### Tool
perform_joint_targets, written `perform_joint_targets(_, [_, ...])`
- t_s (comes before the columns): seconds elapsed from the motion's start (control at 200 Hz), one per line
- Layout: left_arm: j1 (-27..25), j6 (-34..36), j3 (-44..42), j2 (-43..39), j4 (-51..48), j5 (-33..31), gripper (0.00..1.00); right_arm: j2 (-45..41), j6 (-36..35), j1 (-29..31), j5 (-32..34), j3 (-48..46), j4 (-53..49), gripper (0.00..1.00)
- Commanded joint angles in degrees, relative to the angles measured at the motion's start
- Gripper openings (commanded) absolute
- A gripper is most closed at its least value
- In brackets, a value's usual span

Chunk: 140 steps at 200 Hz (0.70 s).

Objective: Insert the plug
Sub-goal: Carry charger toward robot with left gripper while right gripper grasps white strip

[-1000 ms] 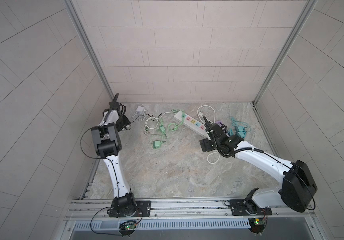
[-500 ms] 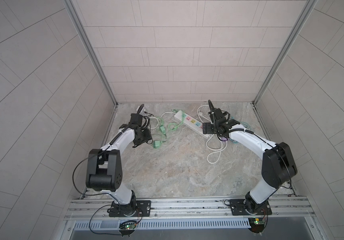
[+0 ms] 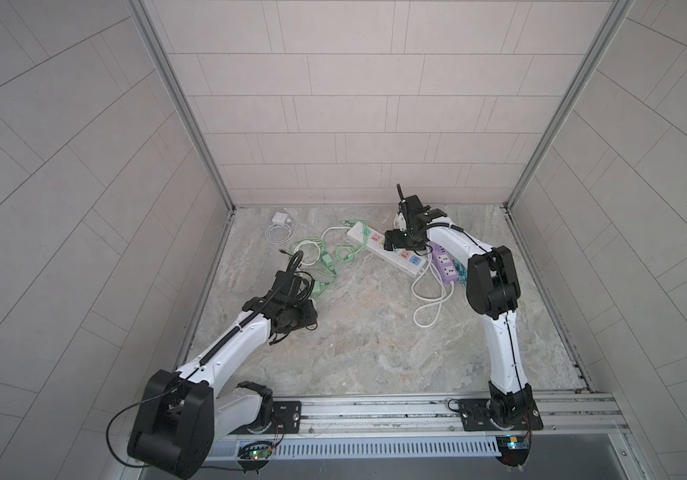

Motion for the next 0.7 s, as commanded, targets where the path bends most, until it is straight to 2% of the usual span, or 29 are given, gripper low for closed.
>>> perform_joint_targets(0.0, [-2.1,-2.3,-2.5,-2.5,2.3,-1.0,0.37,2.8,-1.8,0.3,-1.8,5.1,-5.5,0.93])
perform_joint_targets(0.145, [-5.3,-3.8,-5.2,-1.5,4.0,-0.6,0.37,6.1,-2.6,0.4,-2.0,9.2,-7.0,0.93])
perform_joint_targets(0.31, [-8.2,-4.8,-6.5,-2.1,4.6,-1.3,0.37,8.2,-6.8,1.3,-1.3,12.6,-7.5,0.94])
perform_joint_targets(0.4, [-8.8,-5.3,-7.5,-2.8,4.7,-1.4,0.37,8.6,-9.1,1.6,1.4,13.3,-7.5,0.96])
perform_joint_targets(0.696, [-8.9,-5.6,-8.6,-2.3,5.5,-0.4,0.40,11.2,-12.7,2.0,-2.6,14.8,-7.2,0.96])
